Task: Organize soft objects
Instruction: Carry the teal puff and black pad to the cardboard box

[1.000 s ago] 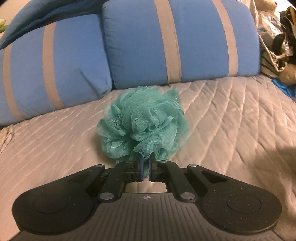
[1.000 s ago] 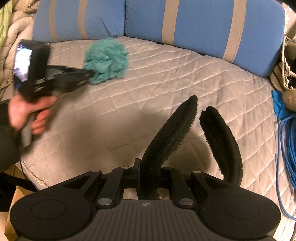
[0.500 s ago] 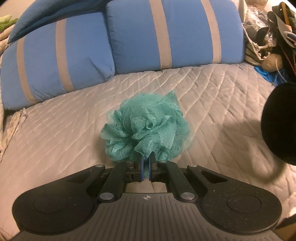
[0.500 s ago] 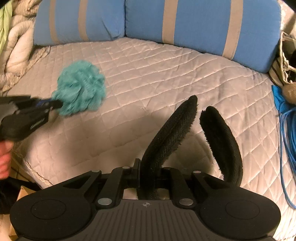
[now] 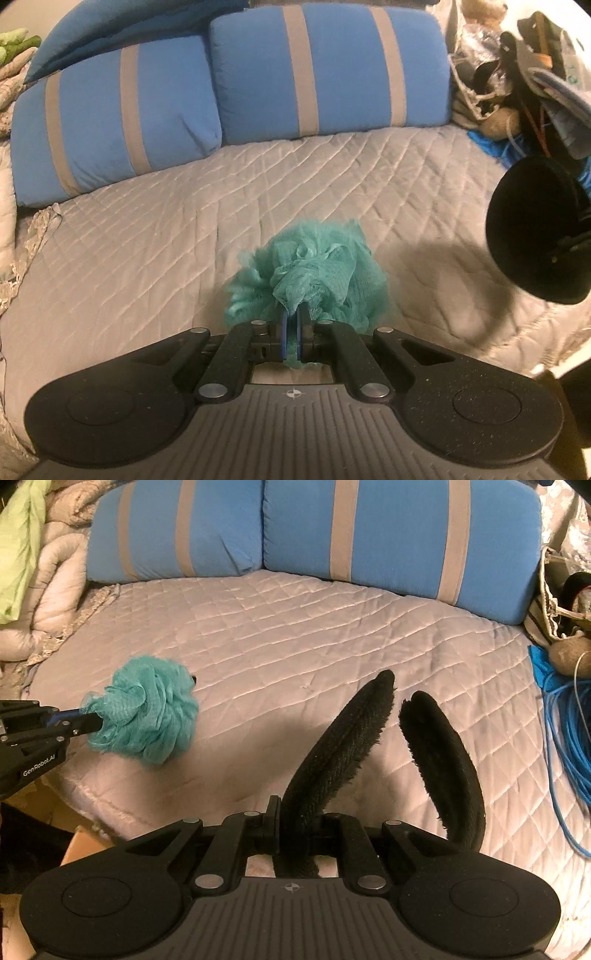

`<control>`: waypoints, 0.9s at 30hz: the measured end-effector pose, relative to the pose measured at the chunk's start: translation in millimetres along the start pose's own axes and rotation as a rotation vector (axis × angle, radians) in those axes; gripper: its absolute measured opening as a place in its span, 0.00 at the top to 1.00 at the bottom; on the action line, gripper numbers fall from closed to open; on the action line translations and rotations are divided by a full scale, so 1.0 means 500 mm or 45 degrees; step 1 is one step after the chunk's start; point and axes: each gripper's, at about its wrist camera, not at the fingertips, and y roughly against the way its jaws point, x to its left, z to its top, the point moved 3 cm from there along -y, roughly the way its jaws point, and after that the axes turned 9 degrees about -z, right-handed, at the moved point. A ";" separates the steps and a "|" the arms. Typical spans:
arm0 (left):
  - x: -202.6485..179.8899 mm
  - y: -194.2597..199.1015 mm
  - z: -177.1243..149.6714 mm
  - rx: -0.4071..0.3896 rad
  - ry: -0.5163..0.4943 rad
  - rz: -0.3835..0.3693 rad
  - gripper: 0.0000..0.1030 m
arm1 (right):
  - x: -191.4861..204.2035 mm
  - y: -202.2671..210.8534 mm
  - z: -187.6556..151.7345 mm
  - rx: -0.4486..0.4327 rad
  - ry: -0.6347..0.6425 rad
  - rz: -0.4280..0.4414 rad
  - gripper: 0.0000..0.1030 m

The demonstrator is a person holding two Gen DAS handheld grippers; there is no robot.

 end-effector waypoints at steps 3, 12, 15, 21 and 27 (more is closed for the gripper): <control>-0.006 0.043 -0.009 -0.037 0.014 -0.033 0.96 | 0.012 0.033 -0.018 -0.035 -0.001 0.026 0.87; -0.025 0.137 -0.050 -0.086 0.023 -0.097 0.96 | 0.086 0.112 -0.105 -0.046 0.028 0.089 0.87; -0.037 0.157 -0.073 -0.063 0.022 -0.128 0.96 | 0.111 0.127 -0.138 -0.023 0.052 0.106 0.87; -0.065 0.181 -0.105 -0.003 -0.012 -0.196 0.96 | 0.143 0.145 -0.185 0.019 0.086 0.108 0.87; -0.088 0.185 -0.136 0.101 -0.033 -0.271 0.96 | 0.182 0.155 -0.227 0.078 0.129 0.124 0.87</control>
